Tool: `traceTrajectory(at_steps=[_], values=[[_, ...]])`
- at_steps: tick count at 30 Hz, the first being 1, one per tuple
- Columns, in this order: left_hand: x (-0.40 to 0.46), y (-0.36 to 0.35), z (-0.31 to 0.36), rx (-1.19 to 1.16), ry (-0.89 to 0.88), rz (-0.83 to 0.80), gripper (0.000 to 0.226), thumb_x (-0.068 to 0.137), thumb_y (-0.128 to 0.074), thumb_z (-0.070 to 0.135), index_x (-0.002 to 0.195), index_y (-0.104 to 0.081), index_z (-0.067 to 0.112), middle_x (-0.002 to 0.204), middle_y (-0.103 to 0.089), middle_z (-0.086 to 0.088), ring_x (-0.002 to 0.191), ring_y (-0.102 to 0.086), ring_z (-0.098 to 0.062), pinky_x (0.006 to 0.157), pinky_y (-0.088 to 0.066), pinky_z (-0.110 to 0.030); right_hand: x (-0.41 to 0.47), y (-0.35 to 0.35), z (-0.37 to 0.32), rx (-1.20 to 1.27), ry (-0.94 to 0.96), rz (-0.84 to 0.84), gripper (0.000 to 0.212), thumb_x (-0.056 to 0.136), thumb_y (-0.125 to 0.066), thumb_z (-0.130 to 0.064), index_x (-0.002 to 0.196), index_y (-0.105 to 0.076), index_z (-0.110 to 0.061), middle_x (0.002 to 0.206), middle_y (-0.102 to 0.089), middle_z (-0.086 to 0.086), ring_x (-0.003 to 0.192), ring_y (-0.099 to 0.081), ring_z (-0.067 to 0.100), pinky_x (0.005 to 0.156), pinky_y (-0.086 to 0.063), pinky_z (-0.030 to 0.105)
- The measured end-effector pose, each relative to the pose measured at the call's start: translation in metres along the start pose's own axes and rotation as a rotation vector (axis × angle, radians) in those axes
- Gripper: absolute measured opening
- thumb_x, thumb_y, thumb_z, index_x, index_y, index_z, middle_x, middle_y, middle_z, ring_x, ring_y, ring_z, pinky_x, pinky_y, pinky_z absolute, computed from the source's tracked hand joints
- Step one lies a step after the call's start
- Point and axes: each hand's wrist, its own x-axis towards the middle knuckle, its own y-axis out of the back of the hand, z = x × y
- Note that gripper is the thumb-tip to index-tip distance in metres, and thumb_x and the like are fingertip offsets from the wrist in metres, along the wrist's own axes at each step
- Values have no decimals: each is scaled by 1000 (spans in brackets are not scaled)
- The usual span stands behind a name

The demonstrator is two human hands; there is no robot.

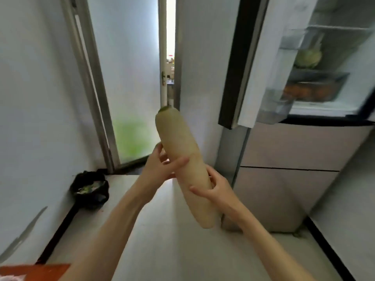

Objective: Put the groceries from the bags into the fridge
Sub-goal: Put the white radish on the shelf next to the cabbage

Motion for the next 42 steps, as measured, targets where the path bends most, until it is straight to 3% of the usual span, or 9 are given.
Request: traceTrajectory(at_steps=[3,6,11,16,21,28,30,34,42], values=[[31,-72,-6,37,-5,-145,97,52,-85,40,135,-36,23,124,-59,-4,105,-63,-20,86,-55,-43,-21,69,15,31,-28,148,60,72,-79,-23,121,-47,-34,115,-59,-8,97,-58,0,72,-50,12],[56,-145,-11,41,-44,-276,97,53,-86,45,133,-34,25,126,-57,-3,107,-61,-18,90,-52,-44,-38,133,30,-6,-37,288,55,74,-77,-17,109,-47,-48,108,-59,-19,98,-56,-1,71,-48,8],[105,-254,-20,-6,-90,-406,88,52,-77,44,127,-36,24,121,-60,3,104,-62,-10,90,-53,-39,-43,231,55,-28,-53,482,55,70,-79,-26,114,-52,-45,114,-64,-12,108,-58,8,89,-51,29],[179,-342,-19,-26,-146,-467,67,70,-77,31,124,-37,29,118,-61,6,102,-62,-6,86,-55,-34,-5,324,71,-37,-41,560,60,67,-78,-35,122,-54,-38,114,-65,-13,109,-59,10,93,-51,40],[247,-413,-8,4,-194,-432,72,71,-75,37,132,-38,26,119,-51,12,102,-53,1,89,-53,-35,41,402,77,-44,-24,622,47,73,-77,-31,115,-57,-39,109,-67,-13,103,-62,7,89,-53,34],[336,-480,-6,38,-210,-320,56,73,-73,40,123,-48,33,107,-60,11,102,-60,-12,87,-54,-41,113,486,94,8,5,605,39,78,-72,-26,115,-59,-26,104,-69,-8,97,-65,9,73,-54,21],[364,-496,-6,45,-200,-267,63,73,-73,41,128,-46,29,112,-60,7,103,-60,-15,87,-54,-42,140,510,99,31,15,568,43,79,-71,-26,120,-57,-23,107,-68,-7,95,-66,7,70,-53,18],[424,-532,-3,29,-208,-118,63,73,-74,40,127,-46,23,118,-57,5,106,-57,-11,89,-53,-41,200,565,106,49,50,517,53,78,-71,-28,126,-51,-23,114,-64,-4,98,-64,8,77,-55,23],[527,-589,21,-27,-289,18,30,86,-64,21,114,-54,18,114,-61,1,105,-59,-12,93,-51,-39,314,671,94,177,54,430,54,79,-69,-37,124,-47,-16,115,-63,4,99,-65,17,81,-56,34]])
